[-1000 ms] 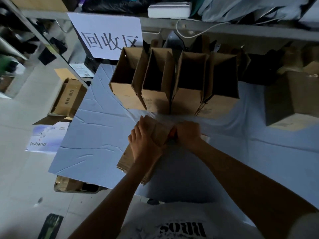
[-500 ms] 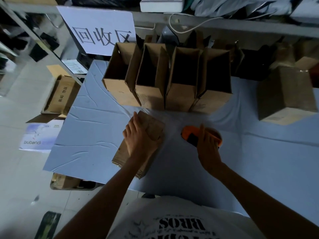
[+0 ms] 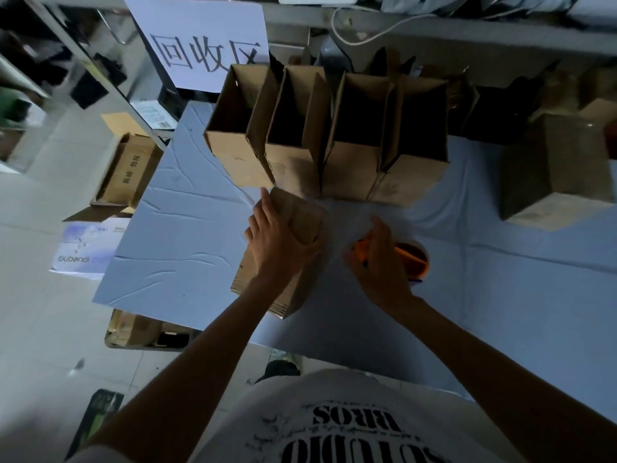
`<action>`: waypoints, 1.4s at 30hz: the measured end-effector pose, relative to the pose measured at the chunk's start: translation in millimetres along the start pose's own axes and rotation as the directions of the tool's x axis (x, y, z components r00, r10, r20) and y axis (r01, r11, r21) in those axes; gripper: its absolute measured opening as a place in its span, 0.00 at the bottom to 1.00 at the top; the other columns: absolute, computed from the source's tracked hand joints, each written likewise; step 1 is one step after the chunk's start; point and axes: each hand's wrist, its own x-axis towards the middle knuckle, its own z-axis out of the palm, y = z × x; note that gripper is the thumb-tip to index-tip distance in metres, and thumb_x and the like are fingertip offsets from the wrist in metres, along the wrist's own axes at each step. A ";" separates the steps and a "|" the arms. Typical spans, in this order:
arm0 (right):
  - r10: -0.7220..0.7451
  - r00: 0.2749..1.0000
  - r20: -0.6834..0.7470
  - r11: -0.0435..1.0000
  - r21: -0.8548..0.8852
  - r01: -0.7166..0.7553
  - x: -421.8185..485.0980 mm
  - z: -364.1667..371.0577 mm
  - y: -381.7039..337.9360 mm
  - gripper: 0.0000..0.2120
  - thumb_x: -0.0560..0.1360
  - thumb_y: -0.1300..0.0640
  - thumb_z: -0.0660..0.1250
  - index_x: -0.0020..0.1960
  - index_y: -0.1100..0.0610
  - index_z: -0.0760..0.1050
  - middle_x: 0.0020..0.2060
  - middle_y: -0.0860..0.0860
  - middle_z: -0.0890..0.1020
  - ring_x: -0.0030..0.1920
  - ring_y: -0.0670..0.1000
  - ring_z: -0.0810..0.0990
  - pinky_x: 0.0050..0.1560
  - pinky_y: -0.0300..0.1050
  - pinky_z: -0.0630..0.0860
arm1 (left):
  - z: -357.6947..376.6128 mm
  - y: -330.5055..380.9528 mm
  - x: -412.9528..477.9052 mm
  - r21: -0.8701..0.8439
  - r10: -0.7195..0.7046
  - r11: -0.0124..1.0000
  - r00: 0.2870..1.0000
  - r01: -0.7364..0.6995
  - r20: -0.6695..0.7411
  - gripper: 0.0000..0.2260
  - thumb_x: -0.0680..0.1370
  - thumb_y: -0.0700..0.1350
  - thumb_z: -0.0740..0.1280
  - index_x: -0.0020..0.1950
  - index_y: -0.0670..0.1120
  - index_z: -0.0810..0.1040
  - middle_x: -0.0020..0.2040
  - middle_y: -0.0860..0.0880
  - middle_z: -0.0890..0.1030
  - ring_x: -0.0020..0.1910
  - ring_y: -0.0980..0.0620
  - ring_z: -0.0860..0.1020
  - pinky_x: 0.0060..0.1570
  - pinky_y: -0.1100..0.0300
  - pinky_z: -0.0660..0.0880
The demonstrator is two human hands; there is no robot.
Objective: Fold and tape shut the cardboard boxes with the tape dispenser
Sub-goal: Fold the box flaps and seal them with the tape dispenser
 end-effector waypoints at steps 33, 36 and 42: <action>-0.239 0.964 -0.114 0.956 0.148 0.255 8.8 -4.4 -61.3 0.13 0.76 0.57 0.63 0.59 0.61 0.72 0.66 0.57 0.69 0.67 0.52 0.68 0.66 0.52 0.69 | -51.6 -7.9 -11.1 -0.516 0.307 0.810 0.951 -0.279 -0.032 0.14 0.76 0.50 0.65 0.58 0.45 0.75 0.57 0.55 0.74 0.56 0.59 0.75 0.52 0.66 0.75; -0.166 0.974 -0.156 0.964 0.181 0.194 8.2 -1.0 -61.7 0.24 0.74 0.48 0.62 0.64 0.62 0.69 0.65 0.56 0.68 0.65 0.46 0.67 0.66 0.48 0.68 | -51.9 -5.9 -7.9 -0.535 0.293 0.803 0.956 -0.264 -0.032 0.14 0.76 0.49 0.65 0.59 0.45 0.75 0.58 0.53 0.75 0.57 0.58 0.75 0.52 0.67 0.74; -0.032 0.999 -0.043 0.951 0.307 0.044 8.7 3.1 -58.4 0.28 0.74 0.45 0.62 0.72 0.50 0.61 0.59 0.38 0.74 0.57 0.38 0.75 0.55 0.29 0.71 | -48.1 -5.1 -5.1 -0.564 0.284 0.785 0.958 -0.254 -0.035 0.15 0.75 0.49 0.65 0.59 0.43 0.74 0.58 0.50 0.75 0.57 0.56 0.75 0.51 0.70 0.74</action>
